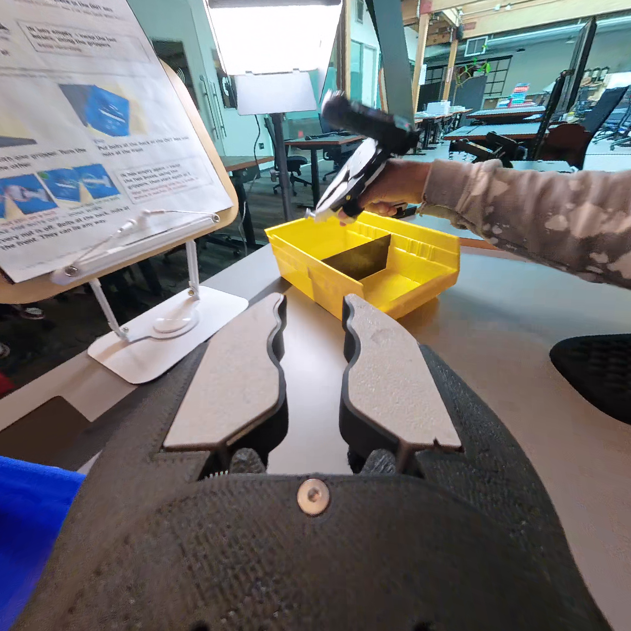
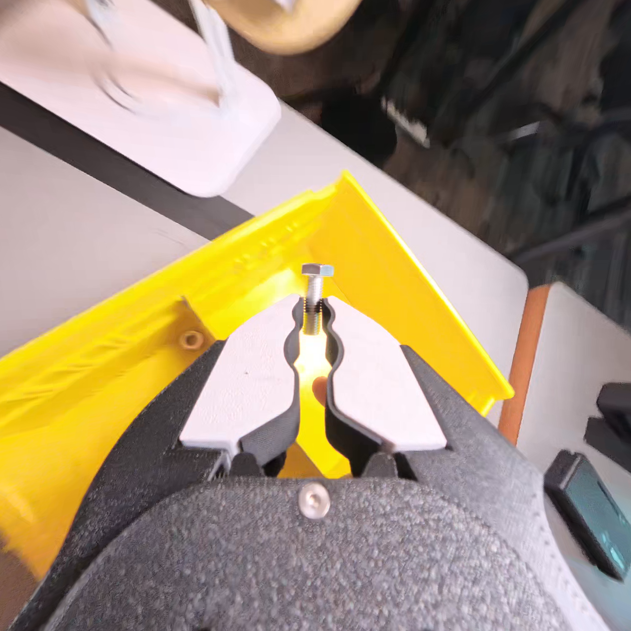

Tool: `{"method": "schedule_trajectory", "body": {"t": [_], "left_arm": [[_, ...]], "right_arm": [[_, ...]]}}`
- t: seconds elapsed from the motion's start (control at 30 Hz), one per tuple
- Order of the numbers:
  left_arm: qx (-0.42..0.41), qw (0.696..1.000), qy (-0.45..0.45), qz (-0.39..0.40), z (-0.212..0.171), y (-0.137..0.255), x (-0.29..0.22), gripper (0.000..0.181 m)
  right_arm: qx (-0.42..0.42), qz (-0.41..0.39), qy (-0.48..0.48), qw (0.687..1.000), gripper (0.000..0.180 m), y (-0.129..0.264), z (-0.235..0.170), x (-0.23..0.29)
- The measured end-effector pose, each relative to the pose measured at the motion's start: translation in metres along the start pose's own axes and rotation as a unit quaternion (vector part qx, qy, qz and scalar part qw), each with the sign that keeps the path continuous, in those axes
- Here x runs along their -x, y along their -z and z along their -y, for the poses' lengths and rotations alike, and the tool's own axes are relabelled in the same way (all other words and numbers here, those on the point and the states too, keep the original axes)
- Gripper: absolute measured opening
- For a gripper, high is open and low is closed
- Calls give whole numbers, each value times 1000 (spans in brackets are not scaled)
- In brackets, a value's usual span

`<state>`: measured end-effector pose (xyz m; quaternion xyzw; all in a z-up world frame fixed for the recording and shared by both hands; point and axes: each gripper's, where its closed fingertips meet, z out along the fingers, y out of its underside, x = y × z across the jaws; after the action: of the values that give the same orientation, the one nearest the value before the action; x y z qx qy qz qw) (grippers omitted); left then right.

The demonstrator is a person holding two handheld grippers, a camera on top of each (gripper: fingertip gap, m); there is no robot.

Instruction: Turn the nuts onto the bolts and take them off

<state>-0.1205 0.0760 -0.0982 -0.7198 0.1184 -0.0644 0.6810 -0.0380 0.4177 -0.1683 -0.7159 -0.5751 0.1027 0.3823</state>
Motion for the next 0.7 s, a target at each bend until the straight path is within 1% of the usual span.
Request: {"method": "schedule_trajectory", "body": {"t": [0.1,0.23,0.37,0.47,0.53,0.57,0.63,0.7], "left_arm": [[1,1000,-17,16,3,5,5,30],[12,999,-24,34,1,8,15,27],[13,999,-19,45,-2,12,26,27],[13,999,-6,52,-4,15,35,28],[14,998,-2,62,-4,17,40,28],[13,998,-2,68,-3,19,43,28],[11,996,-1,88,1,26,53,29],[11,994,5,111,5,36,65,29]], "right_arm": [[90,4,-29,995,10,-42,-37,-22],[150,19,-24,988,10,-78,-62,-30],[191,42,-35,980,10,-98,-77,-24],[214,48,-40,975,19,-102,-83,-21],[195,46,-44,979,28,-97,-73,-23],[172,49,-48,983,30,-91,-63,-23],[104,47,-47,992,31,-69,-33,-22],[6,49,-41,998,31,-32,3,-12]]}}
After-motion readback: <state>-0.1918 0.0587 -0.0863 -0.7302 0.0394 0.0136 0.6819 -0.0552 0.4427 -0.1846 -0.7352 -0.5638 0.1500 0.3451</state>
